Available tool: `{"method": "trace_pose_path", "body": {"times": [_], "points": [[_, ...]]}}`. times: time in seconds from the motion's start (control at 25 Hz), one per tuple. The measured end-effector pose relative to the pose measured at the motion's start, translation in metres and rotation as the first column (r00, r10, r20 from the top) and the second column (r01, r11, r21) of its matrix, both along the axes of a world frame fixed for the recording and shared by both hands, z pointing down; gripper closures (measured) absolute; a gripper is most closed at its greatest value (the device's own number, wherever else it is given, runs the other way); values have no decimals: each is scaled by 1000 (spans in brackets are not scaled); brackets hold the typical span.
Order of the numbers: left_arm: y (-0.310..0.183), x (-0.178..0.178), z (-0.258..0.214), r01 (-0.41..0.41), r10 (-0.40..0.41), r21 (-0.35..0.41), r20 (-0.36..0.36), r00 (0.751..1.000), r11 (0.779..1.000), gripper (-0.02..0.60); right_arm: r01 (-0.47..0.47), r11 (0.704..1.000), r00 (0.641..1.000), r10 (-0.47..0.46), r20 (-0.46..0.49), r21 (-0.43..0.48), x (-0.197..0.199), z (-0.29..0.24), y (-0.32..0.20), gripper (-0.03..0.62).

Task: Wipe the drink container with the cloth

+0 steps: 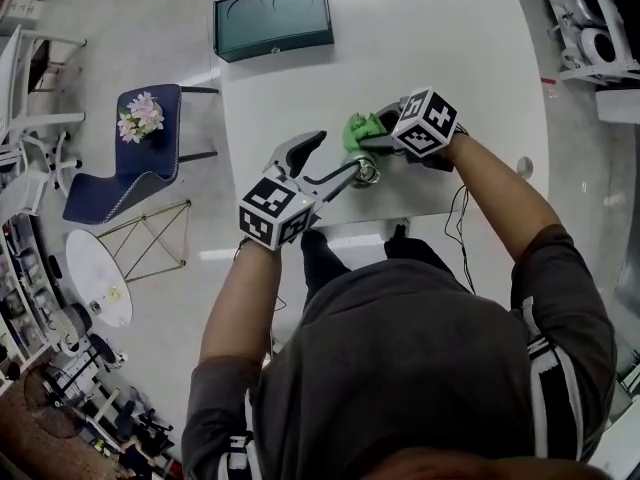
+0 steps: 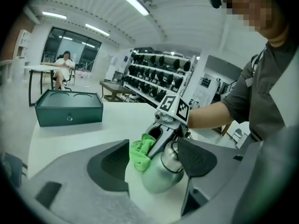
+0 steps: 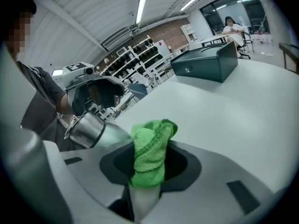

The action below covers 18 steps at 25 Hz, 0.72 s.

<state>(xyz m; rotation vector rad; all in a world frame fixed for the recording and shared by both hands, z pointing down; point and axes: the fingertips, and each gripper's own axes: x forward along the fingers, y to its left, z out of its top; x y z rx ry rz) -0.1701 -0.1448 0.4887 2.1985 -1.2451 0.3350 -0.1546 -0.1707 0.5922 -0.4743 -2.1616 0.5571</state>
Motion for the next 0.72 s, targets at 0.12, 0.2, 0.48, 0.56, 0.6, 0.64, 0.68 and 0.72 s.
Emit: {"method": "trace_pose_path", "body": {"times": [0.12,0.2,0.48,0.56,0.6,0.64,0.68,0.72], "points": [[6,1,2,-87,86,4,47,995,996,270,-15,1000,1000,15,8,9,7,-5,5,479],[10,3,1,-144,144,5,64,988,990,270,-31,999,999,31,14,-12,14,-10,9,479],[4,11,-4,-262,257,32,116,960,965,270,-90,974,991,109,83,-206,10,-47,-7,479],[1,14,-4,-269,263,42,116,958,962,268,-62,947,988,102,113,-316,-11,-61,-3,479],[0,15,-3,-269,262,45,114,958,962,268,-30,942,992,68,102,-335,-18,-58,4,479],[0,15,-3,-269,262,45,110,959,962,268,-1,944,997,27,77,-330,-23,-50,12,479],[0,15,-2,-271,265,43,105,959,962,260,19,950,999,-5,44,-311,-25,-39,18,479],[0,15,-1,-274,269,41,99,958,961,253,26,959,1000,-24,10,-281,-25,-26,22,479]]}}
